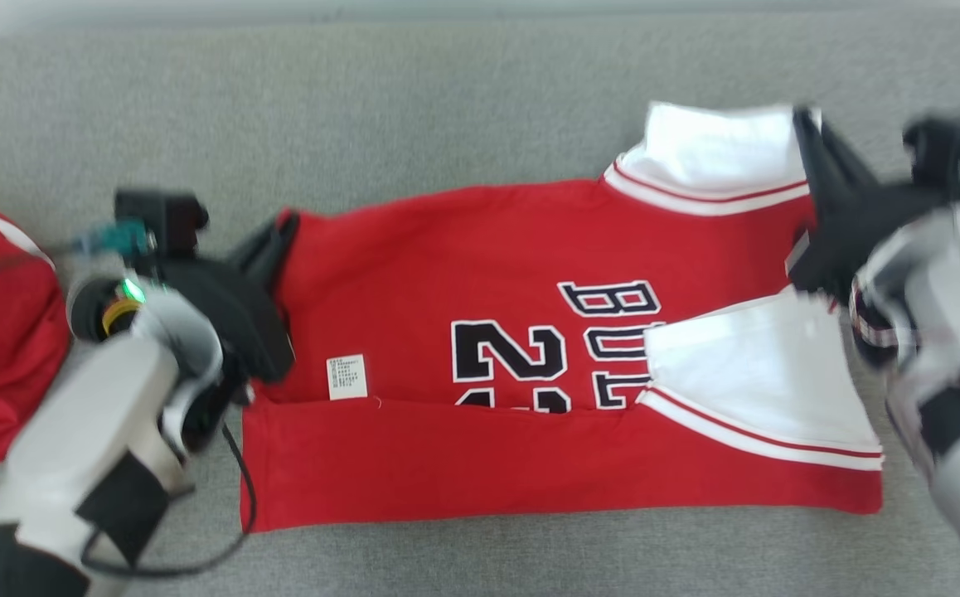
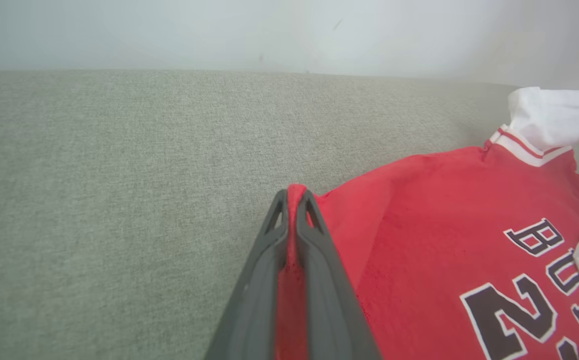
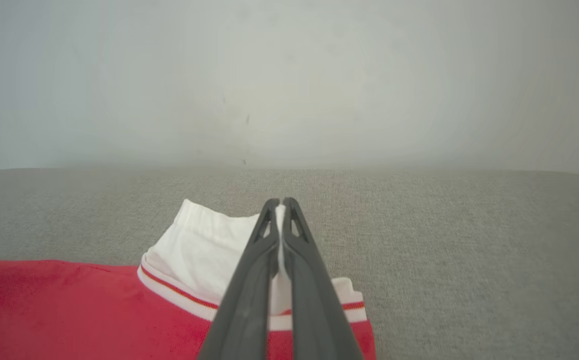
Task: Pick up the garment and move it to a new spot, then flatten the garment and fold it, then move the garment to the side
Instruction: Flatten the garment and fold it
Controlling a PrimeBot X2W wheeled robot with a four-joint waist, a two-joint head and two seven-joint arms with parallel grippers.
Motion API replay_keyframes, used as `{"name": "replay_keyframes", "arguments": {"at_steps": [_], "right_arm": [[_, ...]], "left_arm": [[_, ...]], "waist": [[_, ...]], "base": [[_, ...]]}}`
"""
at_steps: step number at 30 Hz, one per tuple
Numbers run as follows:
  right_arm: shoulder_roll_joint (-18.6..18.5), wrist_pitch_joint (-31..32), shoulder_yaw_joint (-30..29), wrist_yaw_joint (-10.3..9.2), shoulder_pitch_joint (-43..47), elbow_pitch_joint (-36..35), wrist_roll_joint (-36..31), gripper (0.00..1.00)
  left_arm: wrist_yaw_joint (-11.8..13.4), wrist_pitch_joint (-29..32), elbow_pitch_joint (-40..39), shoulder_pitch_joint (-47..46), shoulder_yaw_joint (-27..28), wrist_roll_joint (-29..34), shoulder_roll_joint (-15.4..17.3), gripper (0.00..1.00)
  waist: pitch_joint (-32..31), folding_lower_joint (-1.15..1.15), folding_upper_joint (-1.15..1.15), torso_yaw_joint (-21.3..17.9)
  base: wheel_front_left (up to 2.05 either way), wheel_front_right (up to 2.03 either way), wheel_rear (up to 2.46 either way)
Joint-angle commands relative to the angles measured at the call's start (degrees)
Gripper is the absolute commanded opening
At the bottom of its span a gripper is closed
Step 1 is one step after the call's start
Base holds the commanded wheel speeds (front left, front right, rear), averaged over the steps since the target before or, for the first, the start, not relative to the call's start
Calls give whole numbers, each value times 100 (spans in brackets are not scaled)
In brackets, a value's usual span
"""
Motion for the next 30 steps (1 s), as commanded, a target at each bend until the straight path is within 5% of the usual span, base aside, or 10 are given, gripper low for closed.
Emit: {"name": "replay_keyframes", "arguments": {"at_steps": [1, 11, 23, 25, 26, 27, 28, 30], "right_arm": [[-79, -49, -23, -14, 294, -177, 61, 0], [-223, 14, -774, -14, 2158, -1641, 185, 0], [445, 830, -2159, -14, 4306, -3413, -347, 0], [527, 944, -2281, -14, 4474, -3571, -497, 47], [590, 996, -2345, -14, 4542, -3616, -532, 100], [626, 1018, -2390, -14, 4608, -3660, -598, 100], [636, 1043, -2433, -14, 4645, -3694, -680, 100], [692, 1058, -2510, -14, 4679, -3759, -716, 100]], "left_arm": [[50, -87, -55, 203, -19, 3, 27, 0], [384, -660, -527, 1006, -17, 67, 119, 0], [752, -1265, -1040, 1980, 31, 57, 105, 0], [790, -1348, -1066, 2085, 92, 90, 74, 0], [806, -1389, -1078, 2126, 128, 149, 64, 44], [814, -1421, -1096, 2155, 172, 202, 43, 91], [819, -1447, -1122, 2196, 248, 235, 9, 100], [817, -1472, -1167, 2283, 390, 378, -16, 100]], "waist": [[-216, 1, 0, -96], [-440, 1, 0, -68], [-610, 1, 0, 16], [-628, 1, 0, 39], [-634, 1, 0, 47], [-646, 1, 0, 59], [-660, 1, 0, 68], [-691, 1, 0, 84]], "base": [[0, 0, 0], [0, 0, 0], [0, 0, 0], [0, 0, 0], [0, 0, 0], [0, 0, 0], [0, 0, 0], [0, 0, 0]]}}
